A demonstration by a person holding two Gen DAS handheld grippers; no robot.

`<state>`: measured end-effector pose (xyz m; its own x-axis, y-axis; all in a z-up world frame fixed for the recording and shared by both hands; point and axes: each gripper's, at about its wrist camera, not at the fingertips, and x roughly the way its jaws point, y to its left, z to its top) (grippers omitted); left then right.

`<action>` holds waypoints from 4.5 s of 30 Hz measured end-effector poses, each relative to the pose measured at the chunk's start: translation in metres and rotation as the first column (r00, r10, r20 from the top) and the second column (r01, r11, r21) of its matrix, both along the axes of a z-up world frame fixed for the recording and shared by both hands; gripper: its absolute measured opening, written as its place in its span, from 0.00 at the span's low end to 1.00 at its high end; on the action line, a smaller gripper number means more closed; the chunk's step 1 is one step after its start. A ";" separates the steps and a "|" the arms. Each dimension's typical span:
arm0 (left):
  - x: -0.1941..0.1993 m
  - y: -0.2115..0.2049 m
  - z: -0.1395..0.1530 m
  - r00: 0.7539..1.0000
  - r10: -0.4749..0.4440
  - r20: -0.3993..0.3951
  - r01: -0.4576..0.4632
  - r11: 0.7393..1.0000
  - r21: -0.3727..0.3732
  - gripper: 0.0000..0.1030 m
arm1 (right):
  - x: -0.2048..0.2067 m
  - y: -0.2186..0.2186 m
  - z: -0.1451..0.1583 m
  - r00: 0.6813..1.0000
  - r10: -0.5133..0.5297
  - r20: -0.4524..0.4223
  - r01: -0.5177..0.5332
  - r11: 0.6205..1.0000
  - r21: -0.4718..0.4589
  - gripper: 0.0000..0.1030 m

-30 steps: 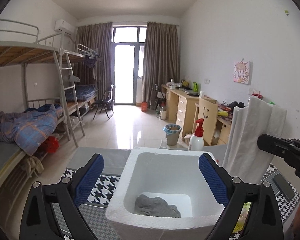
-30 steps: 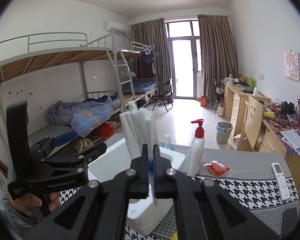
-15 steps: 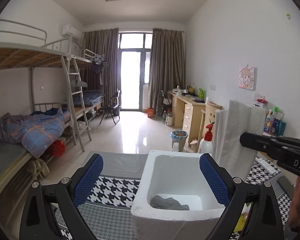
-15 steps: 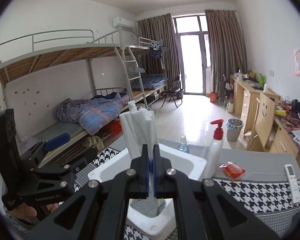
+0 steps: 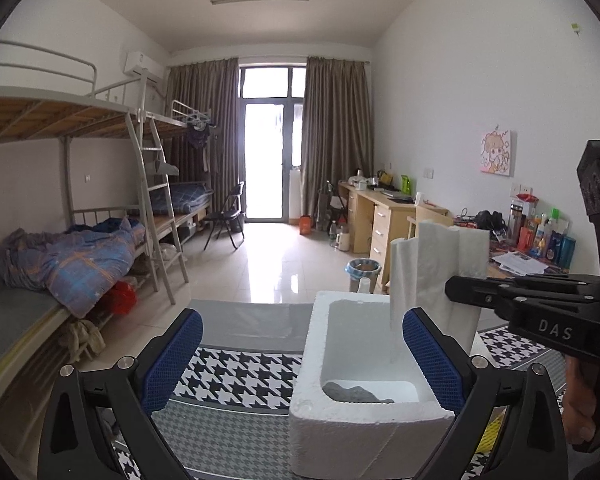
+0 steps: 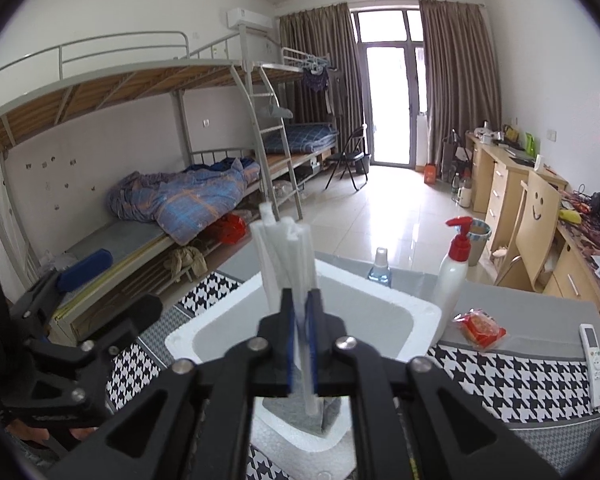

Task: Organize soft objects

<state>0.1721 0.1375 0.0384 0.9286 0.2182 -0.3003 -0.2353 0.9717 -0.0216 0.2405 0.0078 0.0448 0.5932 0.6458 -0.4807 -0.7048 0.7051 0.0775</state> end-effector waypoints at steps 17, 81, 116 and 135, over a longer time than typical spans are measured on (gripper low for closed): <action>-0.012 0.005 -0.002 1.000 0.027 -0.007 -0.028 0.999 -0.034 0.99 | -0.022 -0.018 0.005 0.999 0.008 0.045 -0.009 0.999 0.034 0.70; -0.086 -0.075 -0.007 0.992 -0.075 0.101 0.072 0.997 0.030 0.99 | -0.120 -0.114 -0.015 0.969 -0.126 0.212 0.097 0.985 0.141 0.87; -0.069 -0.112 -0.038 0.962 -0.266 0.057 0.266 0.964 0.006 0.99 | -0.123 -0.169 -0.038 0.931 -0.318 0.178 0.295 0.945 0.141 0.89; -0.045 -0.153 -0.053 0.926 -0.377 -0.025 0.377 0.926 0.006 0.99 | -0.110 -0.207 -0.053 0.902 -0.414 0.118 0.400 0.908 0.125 0.89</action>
<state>0.1268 -0.0151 -0.0147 0.9357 -0.1432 -0.3225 0.1480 0.9889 -0.0097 0.1300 -0.1990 -0.0080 0.8703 0.3722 -0.3227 -0.3662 0.9270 0.0815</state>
